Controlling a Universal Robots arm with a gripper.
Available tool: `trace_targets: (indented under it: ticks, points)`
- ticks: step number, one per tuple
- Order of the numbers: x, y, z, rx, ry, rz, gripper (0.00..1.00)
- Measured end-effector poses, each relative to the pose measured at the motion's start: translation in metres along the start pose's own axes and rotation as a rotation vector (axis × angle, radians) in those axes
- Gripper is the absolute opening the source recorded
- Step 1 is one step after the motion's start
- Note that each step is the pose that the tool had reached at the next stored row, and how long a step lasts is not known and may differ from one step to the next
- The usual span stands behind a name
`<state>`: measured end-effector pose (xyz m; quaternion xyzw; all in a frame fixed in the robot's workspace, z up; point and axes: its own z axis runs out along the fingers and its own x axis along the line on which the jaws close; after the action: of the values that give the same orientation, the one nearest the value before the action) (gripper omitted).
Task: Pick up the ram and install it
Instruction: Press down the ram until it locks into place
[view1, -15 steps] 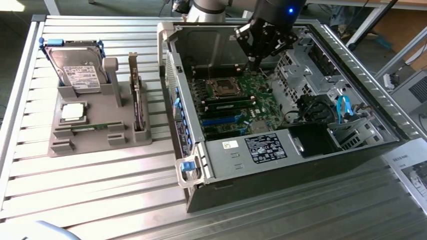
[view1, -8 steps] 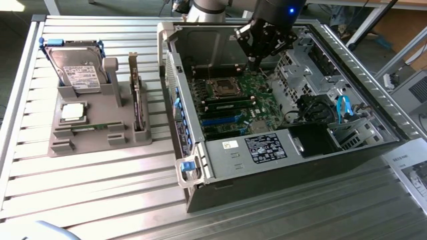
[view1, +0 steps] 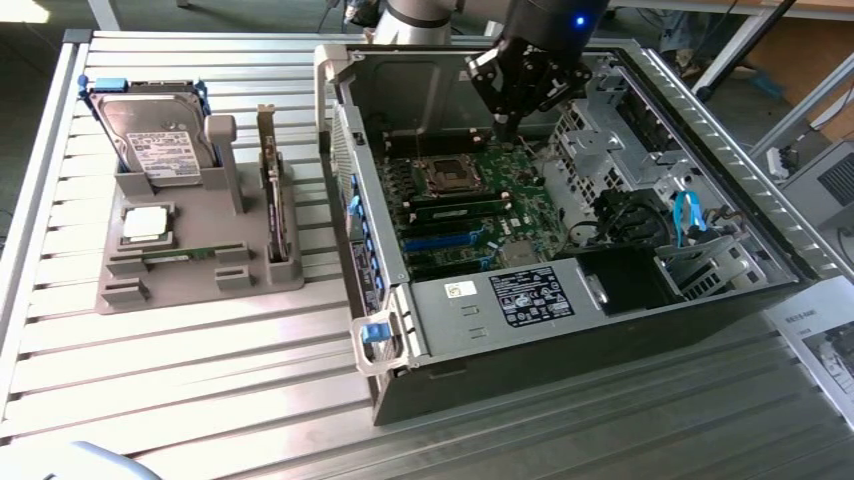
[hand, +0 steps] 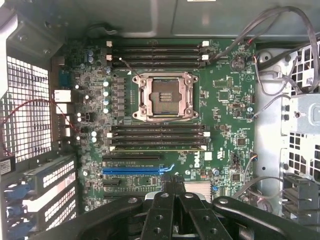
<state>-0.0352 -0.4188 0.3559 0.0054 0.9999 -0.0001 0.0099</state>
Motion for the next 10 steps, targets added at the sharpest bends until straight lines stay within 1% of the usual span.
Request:
trace_targets:
  ticks: [10]
  points:
    - [0.0091,-0.0001,-0.0002,0.0000,-0.0008,0.000,0.10]
